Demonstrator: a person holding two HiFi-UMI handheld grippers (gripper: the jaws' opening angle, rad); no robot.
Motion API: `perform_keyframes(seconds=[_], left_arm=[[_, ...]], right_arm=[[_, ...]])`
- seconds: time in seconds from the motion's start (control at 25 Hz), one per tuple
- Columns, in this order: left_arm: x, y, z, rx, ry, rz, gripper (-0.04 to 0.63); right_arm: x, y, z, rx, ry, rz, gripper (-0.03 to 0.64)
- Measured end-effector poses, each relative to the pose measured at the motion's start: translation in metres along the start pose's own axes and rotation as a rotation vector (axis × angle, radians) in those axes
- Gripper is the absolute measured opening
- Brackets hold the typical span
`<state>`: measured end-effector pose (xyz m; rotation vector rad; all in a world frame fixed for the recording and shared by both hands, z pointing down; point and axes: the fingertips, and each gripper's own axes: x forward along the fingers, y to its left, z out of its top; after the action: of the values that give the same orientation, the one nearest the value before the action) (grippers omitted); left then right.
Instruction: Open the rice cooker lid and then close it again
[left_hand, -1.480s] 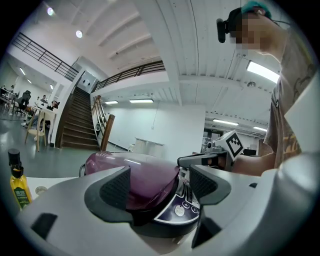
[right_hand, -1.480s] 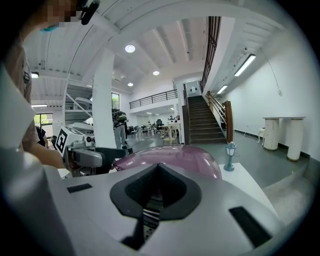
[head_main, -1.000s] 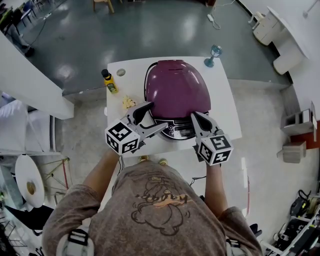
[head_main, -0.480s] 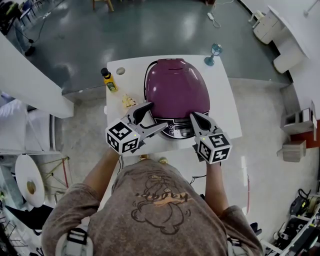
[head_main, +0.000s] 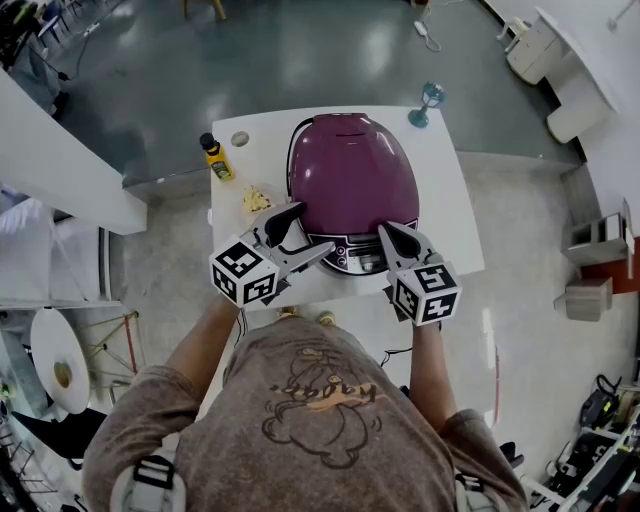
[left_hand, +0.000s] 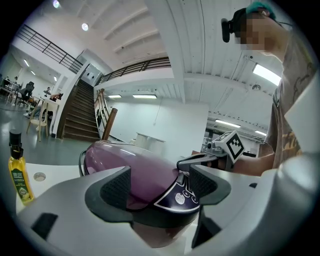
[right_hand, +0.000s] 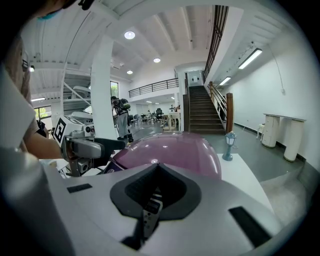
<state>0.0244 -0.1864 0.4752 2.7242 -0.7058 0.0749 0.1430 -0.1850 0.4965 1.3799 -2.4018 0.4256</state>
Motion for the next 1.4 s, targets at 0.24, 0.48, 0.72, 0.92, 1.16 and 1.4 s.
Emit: perform_keyframes(seconds=[0.24,0.48,0.72,0.92,1.16,1.4], left_arm=[[0.0005,0.0005,-0.0022,0.001,0.006,0.009,0.382],[0.0017,0.0023,-0.0024,-0.015,0.001,0.020,0.382],[0.0019,0.0036,-0.0036,-0.030,0.001,0.037,0.382],[0.0021,0.0041,-0.0030,-0.042,-0.007,0.073,0.382],[0.0056,0.0050,-0.0025,-0.039,-0.003,0.115,0.382],[0.0053,0.0053,-0.0036,-0.011,0.037,0.127,0.382]], right_arm=[[0.0014,0.0000,-0.0031,0.033,0.032,0.007,0.000],[0.0042,0.0012,-0.0044,-0.044,0.080,-0.022,0.000],[0.0060,0.0028,-0.0073,-0.076,0.124,-0.018,0.000],[0.0061,0.0031,-0.0066,-0.062,0.125,0.021,0.000],[0.0054,0.0018,-0.0059,-0.068,0.108,0.058,0.002],[0.0028,0.0021,-0.0051,-0.077,0.053,0.083,0.003]])
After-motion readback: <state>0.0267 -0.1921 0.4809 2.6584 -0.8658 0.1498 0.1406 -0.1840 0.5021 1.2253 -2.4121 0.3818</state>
